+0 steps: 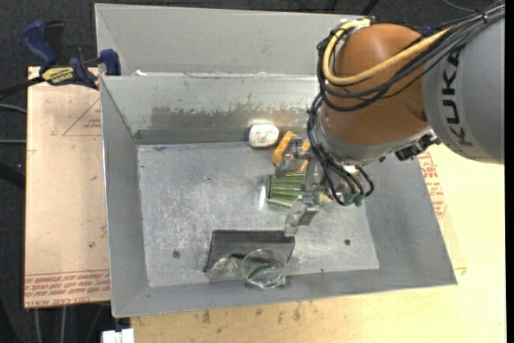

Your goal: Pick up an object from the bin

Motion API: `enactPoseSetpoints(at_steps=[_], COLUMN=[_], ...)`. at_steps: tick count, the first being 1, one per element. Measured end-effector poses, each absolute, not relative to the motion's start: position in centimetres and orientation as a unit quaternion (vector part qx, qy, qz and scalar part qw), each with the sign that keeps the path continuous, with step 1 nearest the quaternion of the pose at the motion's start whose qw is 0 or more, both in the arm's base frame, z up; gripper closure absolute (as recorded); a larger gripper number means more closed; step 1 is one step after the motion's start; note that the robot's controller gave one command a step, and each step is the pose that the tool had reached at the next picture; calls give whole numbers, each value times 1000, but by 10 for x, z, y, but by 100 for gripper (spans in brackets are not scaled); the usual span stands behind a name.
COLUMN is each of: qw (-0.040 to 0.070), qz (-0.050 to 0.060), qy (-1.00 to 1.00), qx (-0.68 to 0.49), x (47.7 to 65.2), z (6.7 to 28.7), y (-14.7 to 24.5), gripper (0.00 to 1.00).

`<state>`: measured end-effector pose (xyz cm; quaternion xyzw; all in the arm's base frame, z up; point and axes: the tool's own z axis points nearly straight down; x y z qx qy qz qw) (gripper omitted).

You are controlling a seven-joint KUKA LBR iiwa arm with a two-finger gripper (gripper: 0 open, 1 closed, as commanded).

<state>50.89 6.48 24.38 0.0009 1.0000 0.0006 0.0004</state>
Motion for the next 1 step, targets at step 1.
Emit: enactPoseSetpoints(at_steps=[1], qw=[0], qz=[1], qy=[1000], qx=[1], x=[509], z=[244], y=[65], gripper=[0])
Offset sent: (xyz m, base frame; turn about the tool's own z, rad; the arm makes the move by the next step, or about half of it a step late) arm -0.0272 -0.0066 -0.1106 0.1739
